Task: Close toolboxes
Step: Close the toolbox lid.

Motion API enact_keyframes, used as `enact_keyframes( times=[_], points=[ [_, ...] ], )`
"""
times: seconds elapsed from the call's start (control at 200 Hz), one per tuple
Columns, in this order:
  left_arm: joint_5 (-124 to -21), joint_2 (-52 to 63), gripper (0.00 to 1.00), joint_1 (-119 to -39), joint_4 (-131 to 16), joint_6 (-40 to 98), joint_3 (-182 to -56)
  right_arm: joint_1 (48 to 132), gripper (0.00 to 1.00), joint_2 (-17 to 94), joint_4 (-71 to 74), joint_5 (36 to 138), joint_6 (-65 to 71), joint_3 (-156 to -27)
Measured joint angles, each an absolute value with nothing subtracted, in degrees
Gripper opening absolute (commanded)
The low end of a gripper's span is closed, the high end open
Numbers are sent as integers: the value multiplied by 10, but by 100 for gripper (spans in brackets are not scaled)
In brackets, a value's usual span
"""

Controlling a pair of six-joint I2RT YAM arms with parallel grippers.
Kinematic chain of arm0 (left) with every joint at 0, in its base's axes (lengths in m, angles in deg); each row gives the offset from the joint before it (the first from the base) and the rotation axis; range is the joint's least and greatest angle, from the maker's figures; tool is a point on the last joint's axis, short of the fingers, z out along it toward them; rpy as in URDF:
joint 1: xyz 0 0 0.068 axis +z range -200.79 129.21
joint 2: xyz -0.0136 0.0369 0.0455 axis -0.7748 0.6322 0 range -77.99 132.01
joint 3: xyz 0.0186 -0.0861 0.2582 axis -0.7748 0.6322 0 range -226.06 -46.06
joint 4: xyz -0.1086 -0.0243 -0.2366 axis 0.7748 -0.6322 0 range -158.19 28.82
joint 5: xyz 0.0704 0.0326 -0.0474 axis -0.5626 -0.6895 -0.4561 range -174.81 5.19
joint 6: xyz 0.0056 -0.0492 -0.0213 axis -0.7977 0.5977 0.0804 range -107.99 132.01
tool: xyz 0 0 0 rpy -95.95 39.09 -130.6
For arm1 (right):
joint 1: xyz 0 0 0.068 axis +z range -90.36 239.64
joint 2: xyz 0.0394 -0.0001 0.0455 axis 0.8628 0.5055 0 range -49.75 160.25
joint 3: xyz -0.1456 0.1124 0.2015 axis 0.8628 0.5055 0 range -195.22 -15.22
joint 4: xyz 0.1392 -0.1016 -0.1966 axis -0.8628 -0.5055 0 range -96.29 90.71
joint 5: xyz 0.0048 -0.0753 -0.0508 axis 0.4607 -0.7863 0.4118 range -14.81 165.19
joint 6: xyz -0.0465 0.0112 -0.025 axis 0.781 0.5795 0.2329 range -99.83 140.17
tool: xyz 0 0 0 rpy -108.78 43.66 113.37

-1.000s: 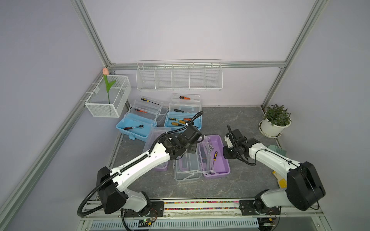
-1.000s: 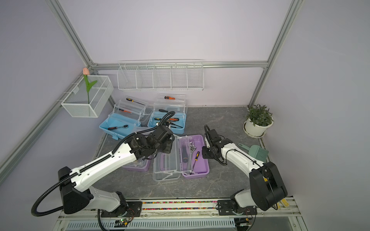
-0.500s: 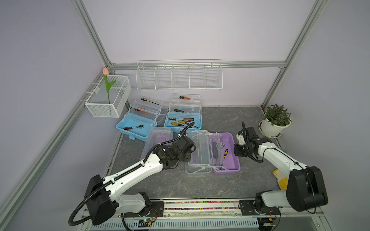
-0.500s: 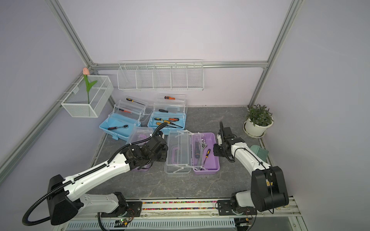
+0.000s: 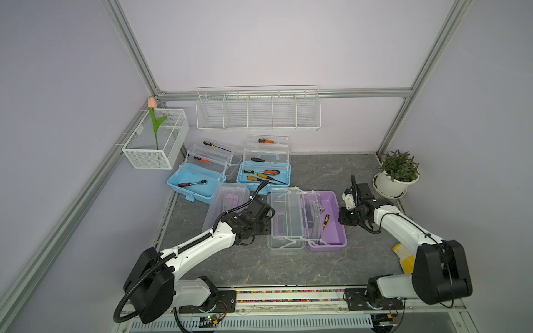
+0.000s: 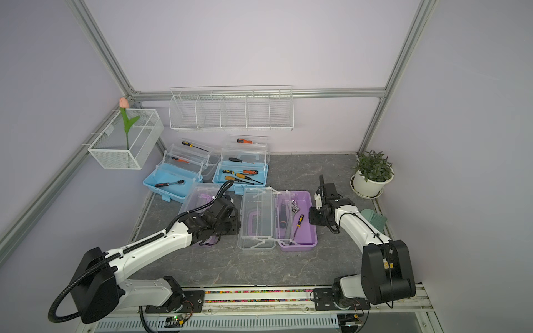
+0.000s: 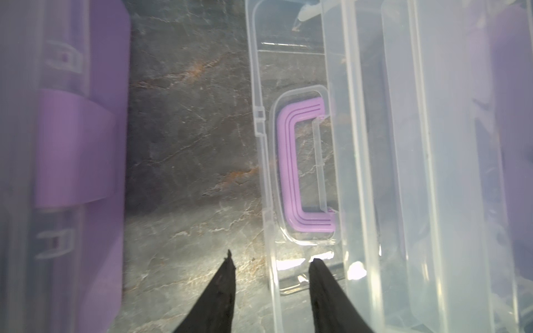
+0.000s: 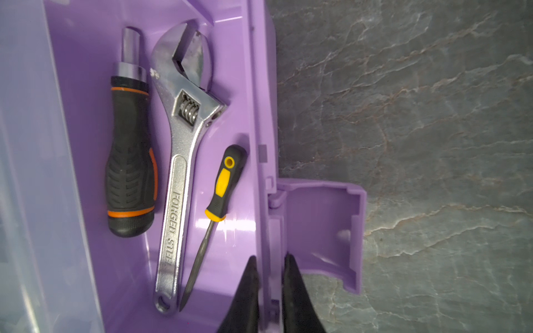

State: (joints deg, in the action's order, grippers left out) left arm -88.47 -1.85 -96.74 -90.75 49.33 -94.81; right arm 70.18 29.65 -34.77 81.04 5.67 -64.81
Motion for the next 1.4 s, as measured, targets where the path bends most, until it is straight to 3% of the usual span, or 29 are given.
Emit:
enact_keyframes(
  times=[0.215,0.34,0.455,0.575,0.875,1.399],
  points=[
    [-864,50,44,-960,-894,493,-948,697,7,296,-345,808,59,-647],
    [-855,62,31,-955,-883,497,-948,697,7,295,-344,809,59,-647],
    [-850,66,12,-955,-874,495,-949,697,7,295,-344,809,58,-647],
    [-852,66,3,-955,-879,497,-953,697,7,294,-343,809,58,-647],
    [-899,53,0,-956,-958,477,-1011,711,7,285,-339,810,45,-636],
    [-1032,13,0,-1017,-1136,406,-1194,845,7,274,-259,782,-77,-607]
  ],
)
